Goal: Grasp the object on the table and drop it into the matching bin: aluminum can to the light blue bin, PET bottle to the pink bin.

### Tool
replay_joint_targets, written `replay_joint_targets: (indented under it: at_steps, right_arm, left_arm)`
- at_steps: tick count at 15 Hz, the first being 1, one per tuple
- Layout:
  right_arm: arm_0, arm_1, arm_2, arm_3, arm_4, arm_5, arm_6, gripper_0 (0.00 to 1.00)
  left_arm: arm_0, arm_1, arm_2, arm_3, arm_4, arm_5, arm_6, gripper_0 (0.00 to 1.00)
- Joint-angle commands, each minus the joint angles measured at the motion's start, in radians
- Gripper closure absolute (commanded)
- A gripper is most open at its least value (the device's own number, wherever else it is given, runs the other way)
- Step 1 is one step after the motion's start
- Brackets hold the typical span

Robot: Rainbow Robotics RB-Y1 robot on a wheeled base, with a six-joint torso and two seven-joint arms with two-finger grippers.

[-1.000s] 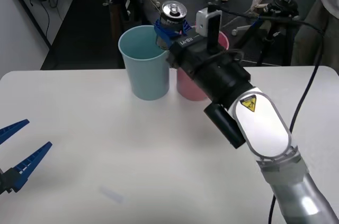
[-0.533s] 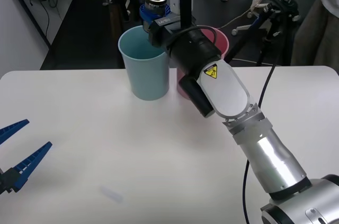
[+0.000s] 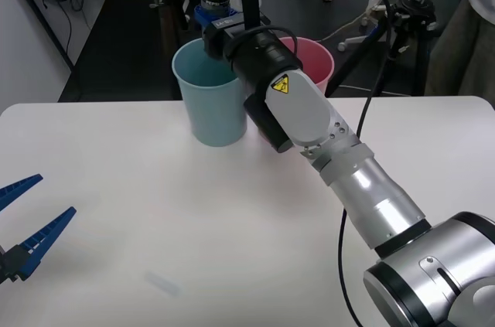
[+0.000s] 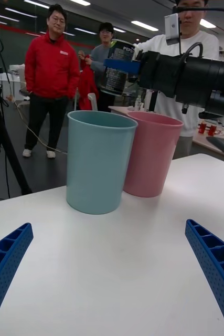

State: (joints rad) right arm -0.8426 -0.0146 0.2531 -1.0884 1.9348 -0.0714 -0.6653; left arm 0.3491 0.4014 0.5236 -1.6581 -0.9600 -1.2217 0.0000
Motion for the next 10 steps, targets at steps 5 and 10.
replay_joint_targets:
  at_steps: [5, 10]
  right_arm:
    - [-0.023, 0.005, 0.014, 0.041, -0.01, 0.015, -0.003, 1.0]
    - [-0.024, 0.005, 0.017, 0.041, -0.017, 0.015, -0.003, 0.0]
  left_arm:
    - [0.0, 0.0, 0.0, 0.0, 0.0, 0.0, 0.0, 0.0]
    - [0.0, 0.0, 0.0, 0.0, 0.0, 0.0, 0.0, 0.0]
